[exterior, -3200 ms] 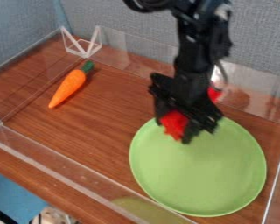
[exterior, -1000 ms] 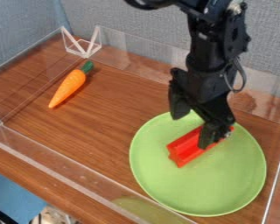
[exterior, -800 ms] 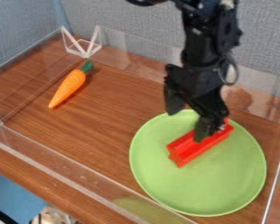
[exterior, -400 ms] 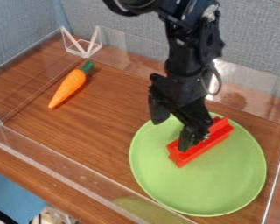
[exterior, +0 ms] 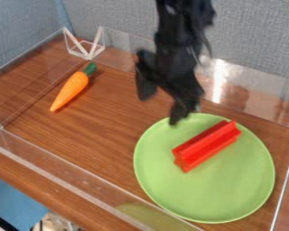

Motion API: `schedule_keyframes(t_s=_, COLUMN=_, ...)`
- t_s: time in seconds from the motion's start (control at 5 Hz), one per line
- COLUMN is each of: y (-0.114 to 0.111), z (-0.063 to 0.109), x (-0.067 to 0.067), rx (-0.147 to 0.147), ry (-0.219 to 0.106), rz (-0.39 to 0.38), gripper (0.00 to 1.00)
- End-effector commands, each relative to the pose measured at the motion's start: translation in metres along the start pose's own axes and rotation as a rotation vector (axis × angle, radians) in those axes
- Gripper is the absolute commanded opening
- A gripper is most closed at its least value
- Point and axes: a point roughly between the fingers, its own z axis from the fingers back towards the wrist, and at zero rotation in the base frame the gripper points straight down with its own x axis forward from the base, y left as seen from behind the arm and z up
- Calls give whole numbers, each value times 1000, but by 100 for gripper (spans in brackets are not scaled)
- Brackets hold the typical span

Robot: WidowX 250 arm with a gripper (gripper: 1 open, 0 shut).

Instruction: Put the red object on the right side

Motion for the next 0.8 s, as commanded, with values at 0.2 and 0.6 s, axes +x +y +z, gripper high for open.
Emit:
schedule_keyframes(t_s=0.2, y=38, z=26, x=16, rx=6, ry=-85, rz=-43, gripper=100)
schedule_keyframes(t_s=0.6, y=30, z=12, x=47, rx=-19, ry=-113, rz=-72, gripper=100)
